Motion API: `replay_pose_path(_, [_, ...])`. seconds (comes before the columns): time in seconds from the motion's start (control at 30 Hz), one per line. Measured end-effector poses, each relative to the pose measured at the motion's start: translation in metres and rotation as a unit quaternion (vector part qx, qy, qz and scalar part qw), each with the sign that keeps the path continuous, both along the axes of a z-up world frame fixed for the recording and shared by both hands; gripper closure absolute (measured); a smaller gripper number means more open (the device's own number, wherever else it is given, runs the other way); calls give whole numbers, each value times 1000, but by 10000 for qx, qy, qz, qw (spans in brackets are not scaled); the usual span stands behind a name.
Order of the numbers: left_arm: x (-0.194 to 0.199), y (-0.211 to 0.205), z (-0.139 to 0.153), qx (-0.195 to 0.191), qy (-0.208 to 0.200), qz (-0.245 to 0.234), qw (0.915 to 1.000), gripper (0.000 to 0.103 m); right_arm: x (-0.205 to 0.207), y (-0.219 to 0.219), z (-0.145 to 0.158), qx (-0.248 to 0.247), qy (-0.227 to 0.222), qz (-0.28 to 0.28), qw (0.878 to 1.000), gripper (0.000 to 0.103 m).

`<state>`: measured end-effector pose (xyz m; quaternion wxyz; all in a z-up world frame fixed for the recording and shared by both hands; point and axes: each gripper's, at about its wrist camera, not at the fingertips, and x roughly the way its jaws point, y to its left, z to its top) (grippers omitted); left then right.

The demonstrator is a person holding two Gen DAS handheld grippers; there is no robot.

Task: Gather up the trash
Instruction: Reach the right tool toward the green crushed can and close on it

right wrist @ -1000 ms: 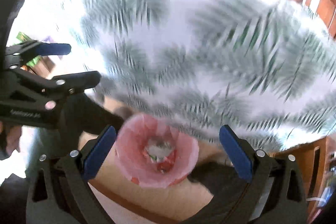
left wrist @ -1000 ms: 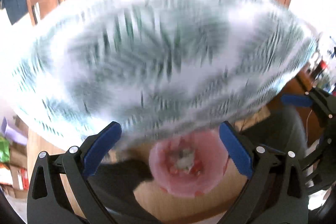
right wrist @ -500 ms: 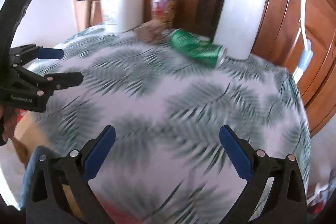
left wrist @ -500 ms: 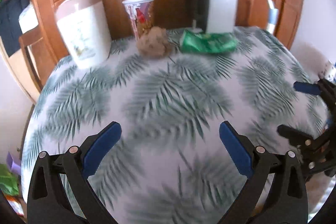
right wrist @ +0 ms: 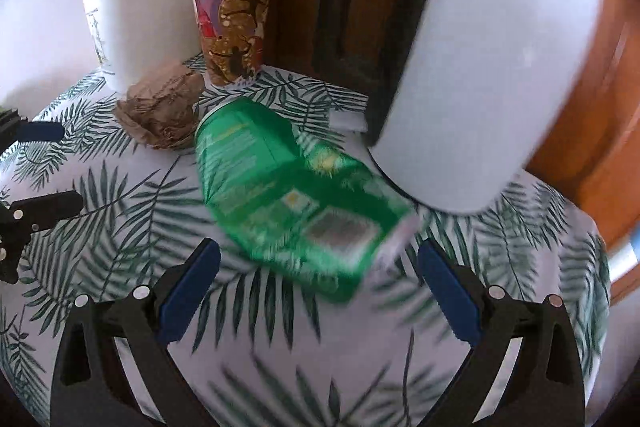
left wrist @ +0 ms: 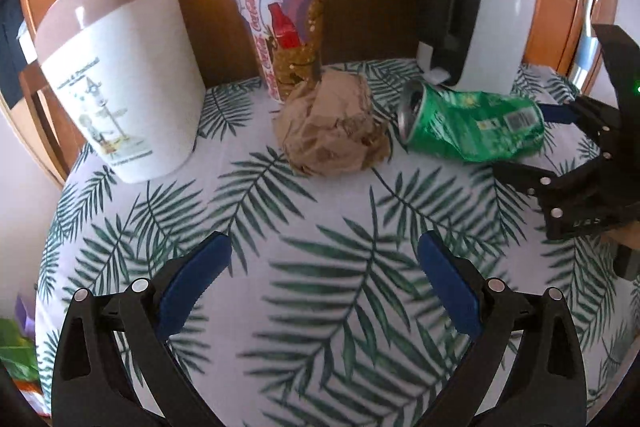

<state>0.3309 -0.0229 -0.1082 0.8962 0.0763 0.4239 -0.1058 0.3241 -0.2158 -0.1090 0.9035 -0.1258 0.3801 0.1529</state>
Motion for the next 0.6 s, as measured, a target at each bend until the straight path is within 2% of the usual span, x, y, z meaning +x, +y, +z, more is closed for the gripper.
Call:
replay_pose_path(0.13, [8, 0, -1, 5, 1, 2, 10000, 6, 2, 12, -4, 81, 192, 119, 9997, 5])
replay_pose_path(0.3, [10, 3, -7, 17, 63, 18, 10000, 6, -29, 31, -2, 397, 426, 400, 9975, 5])
replay_pose_path(0.4, [9, 8, -8, -15, 69, 70, 10000, 6, -40, 35, 11, 380, 110, 462, 9982, 5])
replay_pose_path(0.5, [6, 13, -8, -100, 95, 126, 9998, 6, -18, 26, 11, 333, 174, 257, 9990, 5])
replay_pose_path(0.53, [6, 13, -7, -89, 111, 118, 9998, 6, -8, 25, 7, 390, 285, 317, 9983, 5])
replay_pose_path(0.6, [5, 11, -6, -40, 98, 97, 9999, 6, 9, 27, -1, 193, 366, 430, 9982, 5])
